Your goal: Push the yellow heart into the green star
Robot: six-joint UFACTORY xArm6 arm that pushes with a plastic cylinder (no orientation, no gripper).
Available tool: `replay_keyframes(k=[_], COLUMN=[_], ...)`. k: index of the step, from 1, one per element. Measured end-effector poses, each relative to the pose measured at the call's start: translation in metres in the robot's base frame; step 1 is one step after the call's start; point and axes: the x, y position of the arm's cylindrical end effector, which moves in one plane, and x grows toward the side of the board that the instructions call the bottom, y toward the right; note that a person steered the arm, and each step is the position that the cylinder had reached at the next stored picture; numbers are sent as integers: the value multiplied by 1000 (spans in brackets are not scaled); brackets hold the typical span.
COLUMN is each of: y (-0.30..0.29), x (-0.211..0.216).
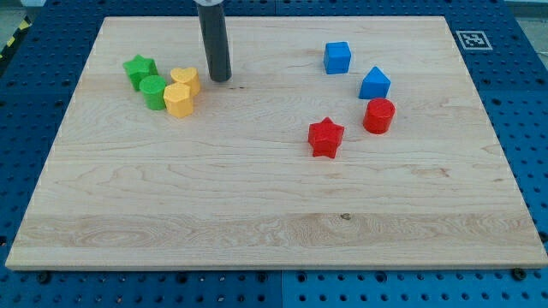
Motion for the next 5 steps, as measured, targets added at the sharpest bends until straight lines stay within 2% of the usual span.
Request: replay_keyframes(k=[1,5], y=[-2,-51], x=[19,19])
